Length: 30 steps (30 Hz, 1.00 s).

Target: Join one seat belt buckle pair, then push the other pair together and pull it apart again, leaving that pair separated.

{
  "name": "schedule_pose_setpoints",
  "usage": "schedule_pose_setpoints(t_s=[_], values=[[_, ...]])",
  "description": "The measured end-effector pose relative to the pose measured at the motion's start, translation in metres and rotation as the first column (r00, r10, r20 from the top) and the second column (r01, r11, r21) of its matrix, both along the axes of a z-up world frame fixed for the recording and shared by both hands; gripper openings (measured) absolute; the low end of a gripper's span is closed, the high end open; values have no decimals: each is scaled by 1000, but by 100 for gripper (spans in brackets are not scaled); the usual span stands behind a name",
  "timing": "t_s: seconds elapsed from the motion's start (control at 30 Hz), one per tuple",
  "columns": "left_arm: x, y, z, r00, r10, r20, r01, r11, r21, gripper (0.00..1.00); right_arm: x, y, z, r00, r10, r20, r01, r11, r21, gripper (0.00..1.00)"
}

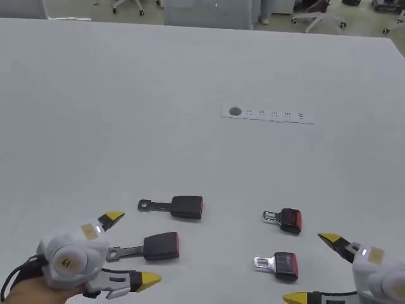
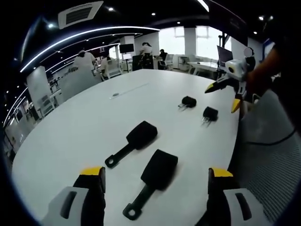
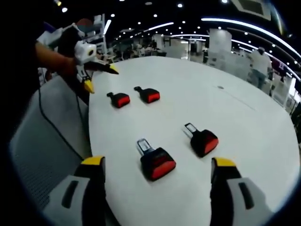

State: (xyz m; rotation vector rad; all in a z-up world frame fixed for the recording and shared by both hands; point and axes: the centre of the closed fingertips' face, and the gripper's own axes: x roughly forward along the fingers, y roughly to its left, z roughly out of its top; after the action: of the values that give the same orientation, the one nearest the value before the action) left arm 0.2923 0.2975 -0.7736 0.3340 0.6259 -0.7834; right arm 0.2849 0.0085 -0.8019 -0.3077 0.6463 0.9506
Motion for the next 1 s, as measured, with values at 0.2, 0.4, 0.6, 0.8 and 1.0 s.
schedule_pose_setpoints(t_s=[0.2,0.4,0.6,0.8,1.0], values=[[3,0,-10,1000,-19,-16,19,1000,18,92,1,4,-9,999,37,-25,-37,999,-17,92],[7,-1,-21,998,-42,-36,43,999,31,91,1,7,-18,994,85,-64,-87,996,-33,89],[11,-2,-33,997,-62,-55,64,997,47,87,6,9,-25,989,127,-78,-132,990,-59,85],[15,-4,-45,993,-88,-75,92,994,59,82,10,9,-32,983,153,-100,-160,985,-71,80],[11,-6,-64,984,-132,-119,144,985,92,73,13,9,-37,978,172,-115,-182,980,-85,76]])
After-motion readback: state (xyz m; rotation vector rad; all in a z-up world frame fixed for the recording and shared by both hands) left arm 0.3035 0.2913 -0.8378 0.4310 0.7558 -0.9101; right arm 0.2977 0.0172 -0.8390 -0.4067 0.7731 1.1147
